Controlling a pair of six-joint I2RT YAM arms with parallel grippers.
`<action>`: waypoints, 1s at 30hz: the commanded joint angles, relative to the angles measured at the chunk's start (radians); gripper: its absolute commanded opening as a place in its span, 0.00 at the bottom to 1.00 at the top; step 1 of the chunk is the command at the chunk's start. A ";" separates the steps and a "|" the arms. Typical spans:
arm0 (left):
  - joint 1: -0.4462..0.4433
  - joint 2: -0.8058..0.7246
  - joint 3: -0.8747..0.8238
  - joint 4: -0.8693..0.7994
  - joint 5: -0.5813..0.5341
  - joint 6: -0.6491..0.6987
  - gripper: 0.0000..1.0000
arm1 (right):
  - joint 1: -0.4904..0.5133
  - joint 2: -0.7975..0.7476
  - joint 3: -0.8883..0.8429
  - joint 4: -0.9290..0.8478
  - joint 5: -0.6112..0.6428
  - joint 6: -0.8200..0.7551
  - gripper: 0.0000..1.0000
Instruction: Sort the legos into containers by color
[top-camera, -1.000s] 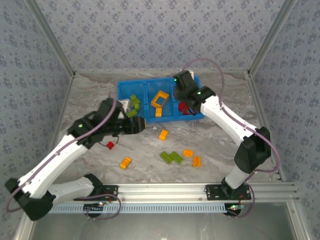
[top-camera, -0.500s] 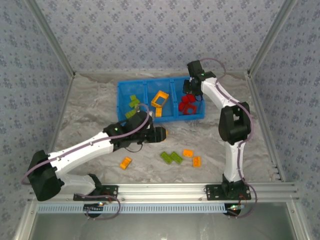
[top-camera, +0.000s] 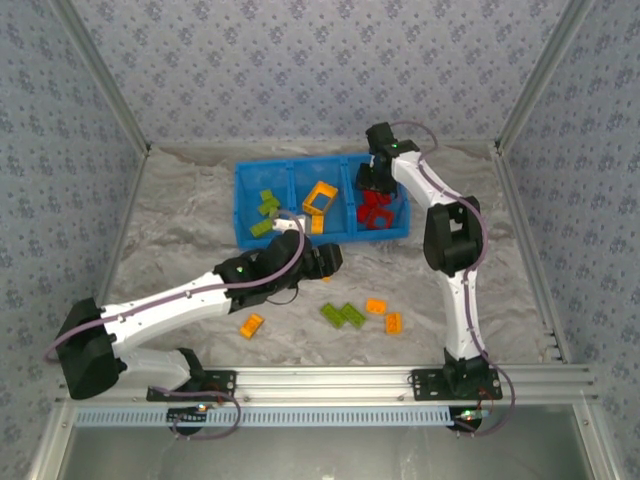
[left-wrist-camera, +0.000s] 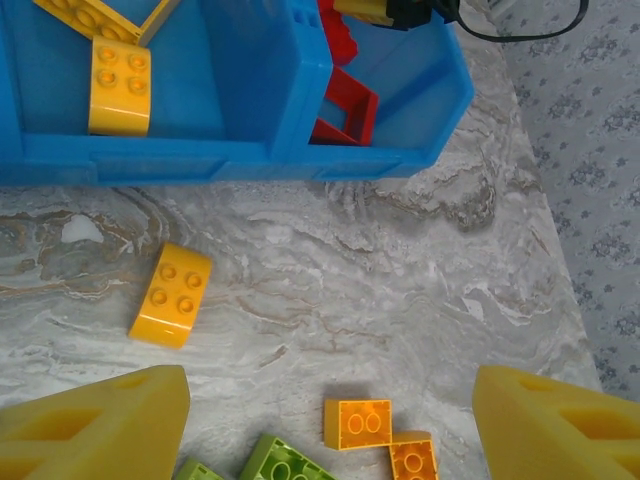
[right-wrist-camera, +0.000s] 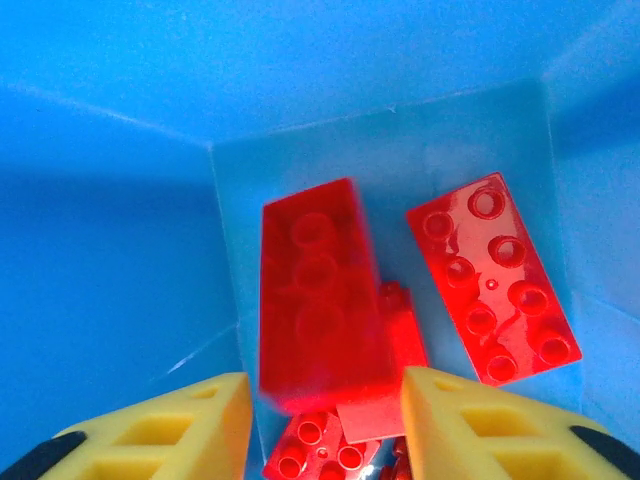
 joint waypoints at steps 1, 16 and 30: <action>-0.021 -0.008 0.001 0.000 -0.042 -0.031 0.75 | 0.003 0.006 0.041 -0.055 -0.011 -0.006 0.48; -0.033 0.153 -0.039 -0.150 0.099 -0.364 0.76 | 0.103 -0.598 -0.477 0.195 0.234 -0.078 0.60; -0.031 0.393 0.145 -0.452 0.336 -0.739 0.77 | 0.497 -1.531 -1.379 0.382 0.361 0.044 0.76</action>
